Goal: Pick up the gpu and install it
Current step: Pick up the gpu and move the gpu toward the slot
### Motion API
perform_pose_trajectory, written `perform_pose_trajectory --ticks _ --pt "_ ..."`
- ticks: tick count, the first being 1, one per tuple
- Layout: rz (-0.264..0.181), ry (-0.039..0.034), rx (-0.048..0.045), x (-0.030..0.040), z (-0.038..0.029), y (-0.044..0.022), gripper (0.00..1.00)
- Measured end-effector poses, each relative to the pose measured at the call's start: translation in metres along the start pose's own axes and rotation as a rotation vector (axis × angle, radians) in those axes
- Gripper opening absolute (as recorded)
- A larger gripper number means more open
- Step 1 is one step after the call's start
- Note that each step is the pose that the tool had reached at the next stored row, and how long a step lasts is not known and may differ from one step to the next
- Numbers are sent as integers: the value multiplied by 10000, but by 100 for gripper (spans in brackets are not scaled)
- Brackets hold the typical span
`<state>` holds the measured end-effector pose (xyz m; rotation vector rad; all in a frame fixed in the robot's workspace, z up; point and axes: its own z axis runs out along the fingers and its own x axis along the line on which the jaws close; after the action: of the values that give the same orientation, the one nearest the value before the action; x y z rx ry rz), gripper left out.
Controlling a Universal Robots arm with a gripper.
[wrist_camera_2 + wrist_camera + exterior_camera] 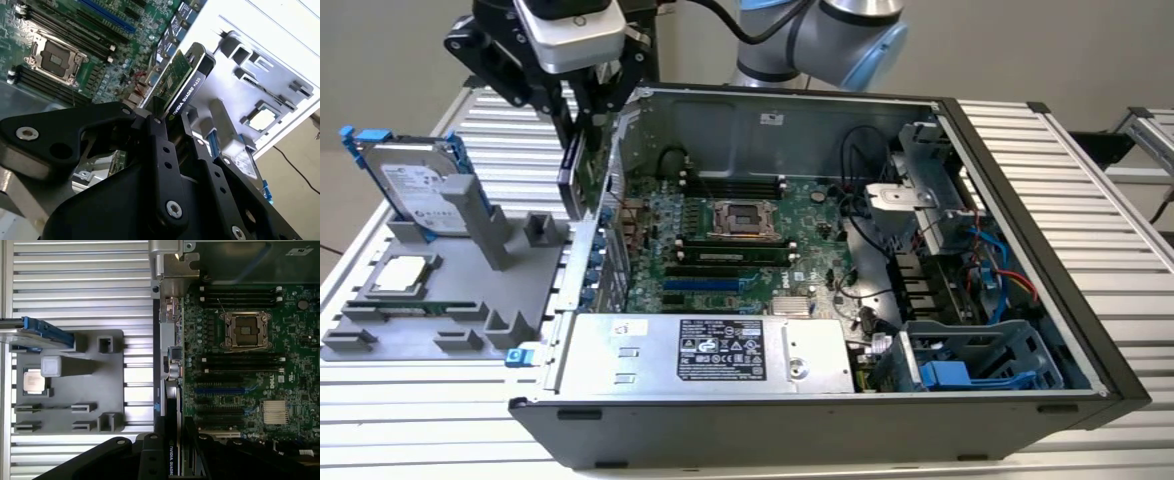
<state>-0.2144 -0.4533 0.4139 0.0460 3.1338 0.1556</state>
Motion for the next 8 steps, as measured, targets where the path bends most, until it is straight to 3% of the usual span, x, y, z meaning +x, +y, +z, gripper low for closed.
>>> perform_pose_trajectory --ticks 8 --pt "0 0 0 -121 0 4 0"
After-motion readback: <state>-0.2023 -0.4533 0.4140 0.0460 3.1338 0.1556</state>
